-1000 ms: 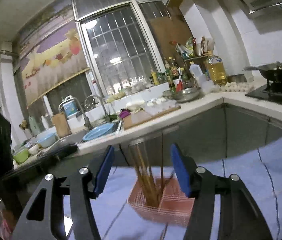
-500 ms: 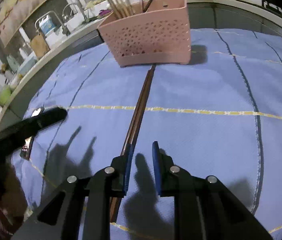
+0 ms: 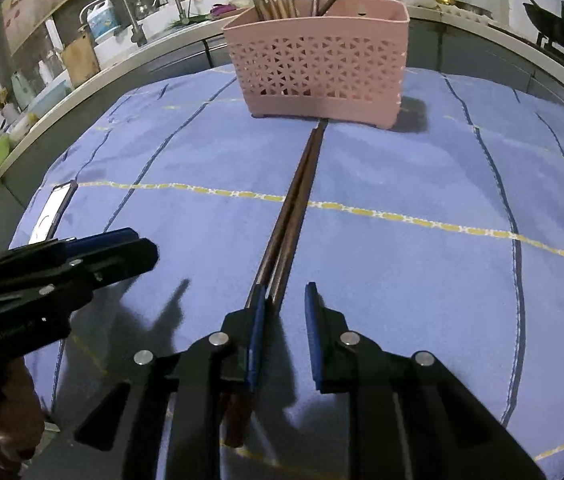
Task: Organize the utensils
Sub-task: 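Move both open tools back down to the last two chopsticks, then close the right tool on a brown chopstick while the left tool grasps the other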
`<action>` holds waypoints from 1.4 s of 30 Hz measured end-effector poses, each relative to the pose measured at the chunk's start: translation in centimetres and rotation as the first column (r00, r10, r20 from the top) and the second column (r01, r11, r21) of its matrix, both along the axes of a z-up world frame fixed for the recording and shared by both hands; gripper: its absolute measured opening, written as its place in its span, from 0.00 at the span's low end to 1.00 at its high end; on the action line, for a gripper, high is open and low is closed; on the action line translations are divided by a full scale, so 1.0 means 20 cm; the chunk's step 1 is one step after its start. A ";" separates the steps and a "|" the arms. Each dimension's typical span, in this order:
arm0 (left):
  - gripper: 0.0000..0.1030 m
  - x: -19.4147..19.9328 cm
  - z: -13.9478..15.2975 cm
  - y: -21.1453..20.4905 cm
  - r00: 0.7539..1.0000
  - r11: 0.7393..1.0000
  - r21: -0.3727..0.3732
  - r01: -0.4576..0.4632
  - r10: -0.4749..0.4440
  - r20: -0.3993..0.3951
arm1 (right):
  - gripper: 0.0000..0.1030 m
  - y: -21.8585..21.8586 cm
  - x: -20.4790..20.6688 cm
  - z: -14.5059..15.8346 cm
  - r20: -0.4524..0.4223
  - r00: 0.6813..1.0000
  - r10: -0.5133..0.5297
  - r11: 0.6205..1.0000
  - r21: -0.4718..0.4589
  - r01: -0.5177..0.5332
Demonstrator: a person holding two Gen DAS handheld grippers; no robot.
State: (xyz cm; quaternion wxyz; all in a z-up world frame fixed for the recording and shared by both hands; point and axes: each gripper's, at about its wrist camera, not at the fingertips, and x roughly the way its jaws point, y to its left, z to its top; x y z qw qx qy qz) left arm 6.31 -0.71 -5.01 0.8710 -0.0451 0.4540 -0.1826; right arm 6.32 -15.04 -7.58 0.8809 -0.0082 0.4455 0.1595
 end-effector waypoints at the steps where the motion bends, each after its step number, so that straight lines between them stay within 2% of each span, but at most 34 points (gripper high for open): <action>1: 0.27 0.00 0.00 -0.01 1.000 1.000 0.000 0.004 -0.004 -0.002 | 0.20 0.02 0.00 0.00 0.013 1.000 0.007 1.000 -0.021 -0.007; 2: 0.27 0.00 0.00 -0.03 1.000 1.000 0.000 0.007 -0.007 -0.004 | 0.20 0.03 -0.01 -0.01 0.023 1.000 0.014 0.999 -0.035 -0.013; 4: 0.27 0.00 0.00 -0.05 1.000 1.000 0.000 0.015 -0.015 -0.008 | 0.08 -0.01 -0.01 -0.01 0.026 1.000 -0.003 1.000 -0.018 0.004; 8: 0.27 0.00 -0.01 -0.09 1.000 1.000 0.017 0.026 -0.025 -0.016 | 0.06 -0.16 -0.02 -0.02 0.009 0.995 -0.102 0.993 0.056 0.101; 13: 0.27 0.02 -0.02 -0.13 0.999 0.999 0.020 0.035 -0.034 -0.036 | 0.06 -0.30 -0.11 -0.02 -0.010 0.987 -0.162 0.982 0.097 0.162; 14: 0.28 0.03 -0.03 -0.15 0.998 0.999 0.020 0.039 -0.038 -0.040 | 0.06 -0.31 -0.13 -0.03 -0.012 0.986 -0.169 0.980 0.103 0.169; 15: 0.37 0.03 -0.03 -0.16 0.998 0.999 0.018 0.043 -0.042 -0.046 | 0.06 -0.33 -0.15 -0.03 -0.013 0.984 -0.176 0.978 0.110 0.176; 17: 0.45 0.05 -0.03 -0.19 0.998 0.999 0.014 0.047 -0.047 -0.048 | 0.06 -0.35 -0.18 -0.03 -0.014 0.982 -0.189 0.974 0.127 0.189; 19: 0.46 0.05 -0.02 -0.23 0.997 0.998 0.023 0.063 -0.062 -0.044 | 0.06 -0.36 -0.19 -0.04 -0.018 0.980 -0.197 0.969 0.150 0.197; 22: 0.47 0.07 -0.03 -0.31 0.996 0.995 0.058 0.082 -0.080 -0.037 | 0.06 -0.39 -0.18 -0.04 -0.042 0.978 -0.206 0.956 0.203 0.210; 26: 0.47 0.09 -0.07 -0.36 0.997 0.992 0.111 0.066 -0.061 -0.051 | 0.06 -0.43 -0.17 -0.05 -0.071 0.976 -0.208 0.939 0.264 0.220; 28: 0.48 0.07 -0.08 -0.40 0.998 0.986 0.152 0.063 -0.060 -0.025 | 0.06 -0.44 -0.17 -0.05 -0.072 0.976 -0.205 0.938 0.271 0.217; 30: 0.54 0.06 -0.08 -0.43 0.998 0.981 0.183 0.068 -0.068 -0.008 | 0.06 -0.44 -0.17 -0.06 -0.072 0.977 -0.202 0.937 0.276 0.214; 33: 0.54 0.02 -0.10 -0.48 0.997 0.962 0.264 0.063 -0.075 0.036 | 0.06 -0.45 -0.17 -0.06 -0.071 0.977 -0.200 0.937 0.279 0.212; 35: 0.47 0.01 -0.11 -0.50 0.995 0.953 0.298 0.055 -0.077 0.065 | 0.06 -0.45 -0.17 -0.06 -0.071 0.977 -0.201 0.936 0.279 0.212; 37: 0.26 0.00 -0.11 -0.48 0.994 0.956 0.288 0.058 -0.082 0.074 | 0.06 -0.45 -0.18 -0.06 -0.072 0.977 -0.201 0.936 0.279 0.213; 38: 0.11 0.00 -0.10 -0.46 0.994 0.959 0.275 0.064 -0.085 0.067 | 0.06 -0.45 -0.17 -0.06 -0.071 0.977 -0.201 0.937 0.278 0.213; 42: 0.06 -0.02 -0.11 -0.36 0.995 0.970 0.233 0.068 -0.082 0.050 | 0.06 -0.44 -0.18 -0.05 -0.073 0.977 -0.199 0.940 0.268 0.211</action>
